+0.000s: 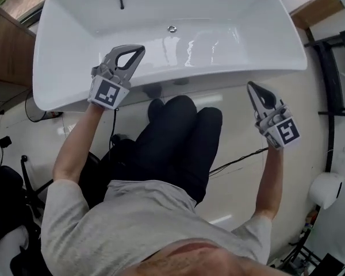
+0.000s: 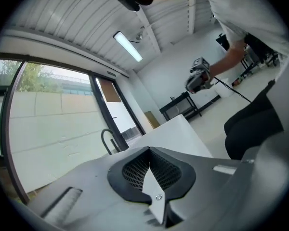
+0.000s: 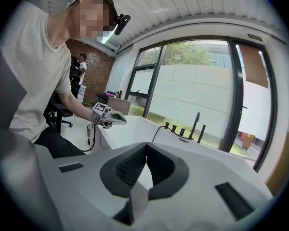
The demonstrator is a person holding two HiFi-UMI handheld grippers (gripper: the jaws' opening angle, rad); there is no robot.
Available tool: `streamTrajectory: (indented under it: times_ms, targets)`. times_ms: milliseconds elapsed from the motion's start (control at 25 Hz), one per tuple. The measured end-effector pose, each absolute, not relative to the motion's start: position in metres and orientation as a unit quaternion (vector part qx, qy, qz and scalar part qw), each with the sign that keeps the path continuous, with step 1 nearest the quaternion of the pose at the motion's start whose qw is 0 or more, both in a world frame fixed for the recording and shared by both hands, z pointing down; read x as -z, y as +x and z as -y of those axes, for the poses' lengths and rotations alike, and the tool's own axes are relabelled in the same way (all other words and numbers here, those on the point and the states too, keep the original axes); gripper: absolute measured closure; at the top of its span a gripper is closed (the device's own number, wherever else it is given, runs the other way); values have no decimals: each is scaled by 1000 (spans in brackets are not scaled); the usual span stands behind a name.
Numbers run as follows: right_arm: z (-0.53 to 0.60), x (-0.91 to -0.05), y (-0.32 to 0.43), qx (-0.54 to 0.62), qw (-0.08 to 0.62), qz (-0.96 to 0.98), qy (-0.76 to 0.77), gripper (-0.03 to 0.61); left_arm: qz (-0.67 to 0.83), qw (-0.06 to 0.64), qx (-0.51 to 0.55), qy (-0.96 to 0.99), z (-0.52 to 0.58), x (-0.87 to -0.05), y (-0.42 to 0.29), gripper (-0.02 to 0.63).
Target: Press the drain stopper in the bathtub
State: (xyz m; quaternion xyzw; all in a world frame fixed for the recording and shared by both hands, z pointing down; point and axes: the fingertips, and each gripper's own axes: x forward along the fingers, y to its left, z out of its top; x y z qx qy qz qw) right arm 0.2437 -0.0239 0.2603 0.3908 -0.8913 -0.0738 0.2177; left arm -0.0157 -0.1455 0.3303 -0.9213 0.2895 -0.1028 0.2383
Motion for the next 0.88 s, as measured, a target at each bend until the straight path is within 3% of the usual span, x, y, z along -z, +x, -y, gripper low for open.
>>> streamTrajectory:
  times_ms: [320,520,640,880]
  targets:
    - [256,-260,245,85,307,894,315,578,-319,285,141,-893,175,-354,-31,611]
    - [390,-371,245,52,413,868,272,578,-292,358,223,-858,169,-387,-21,611]
    - [462,-453,252,35,466,839,278,578,-283,354,230,-861,167,-393,-17,605]
    - [532,-646,243,-173,312,810,466,578,-260,270,220,-901,161,-398,-14,606]
